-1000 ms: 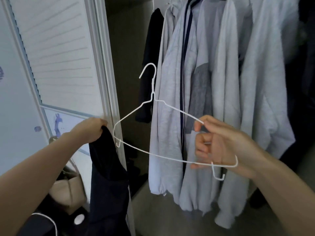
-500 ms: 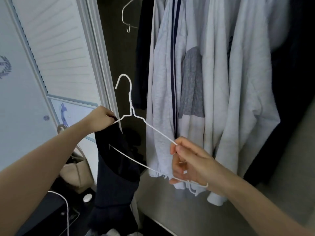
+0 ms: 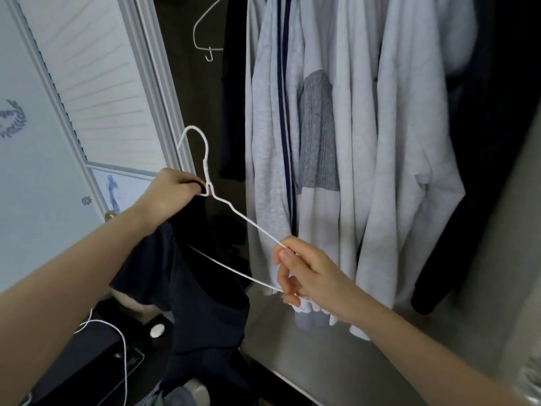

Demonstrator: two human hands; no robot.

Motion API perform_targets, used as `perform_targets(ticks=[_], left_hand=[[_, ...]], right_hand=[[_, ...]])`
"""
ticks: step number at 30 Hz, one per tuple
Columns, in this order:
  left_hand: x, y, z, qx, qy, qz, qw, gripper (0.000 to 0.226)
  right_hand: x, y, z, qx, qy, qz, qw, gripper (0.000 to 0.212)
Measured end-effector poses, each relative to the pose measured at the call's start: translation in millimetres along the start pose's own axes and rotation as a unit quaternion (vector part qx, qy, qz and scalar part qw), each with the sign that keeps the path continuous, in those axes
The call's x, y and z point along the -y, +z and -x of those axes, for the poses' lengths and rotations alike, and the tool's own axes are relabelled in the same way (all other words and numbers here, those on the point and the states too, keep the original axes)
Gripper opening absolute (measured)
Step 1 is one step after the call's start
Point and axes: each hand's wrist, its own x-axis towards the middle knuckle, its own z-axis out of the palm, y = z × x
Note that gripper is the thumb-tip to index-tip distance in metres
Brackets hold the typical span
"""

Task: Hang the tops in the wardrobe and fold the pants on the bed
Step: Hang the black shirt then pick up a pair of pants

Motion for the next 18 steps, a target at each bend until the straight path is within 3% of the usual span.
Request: perform_targets(ticks=[4,6,8,9,11,13,16,18], left_hand=[[-9,-33,9,0.075,0.025,0.057,0.995,0.018],[-6,-44,10,-0.012,0.128,-0.161,0.978,0.022],[-5,-48,11,-0.121,0.256,-0.315,0.906,0.028],[-4,-50,12,-0.115,0.283,-0.315,0.899,0.033],[-4,-51,15,-0.027,0.271,-0.22,0.937,0.042],[-3,-48,17,0.039,0.243,-0.155,0.957,0.039],[1,-48,15,0.051,0.243,-0.13,0.96,0.036],[5,-51,13,0.036,0.244,-0.108,0.963,0.039]], right_hand=[[-5,-13,6,-0.042,-0.052,-0.068,0.995,0.021],[-4,-19,7,-0.044,-0.07,-0.105,0.991,0.021],[1,-23,6,-0.01,-0.083,-0.113,0.99,0.021],[2,-23,5,0.009,-0.087,-0.111,0.99,0.021],[3,-22,0,0.027,-0.085,-0.103,0.991,0.022],[2,-14,-7,0.039,-0.073,-0.094,0.992,0.024],[-5,-1,-23,0.09,-0.042,-0.122,0.987,0.034],[-11,-1,-38,0.172,0.018,-0.242,0.955,0.059]])
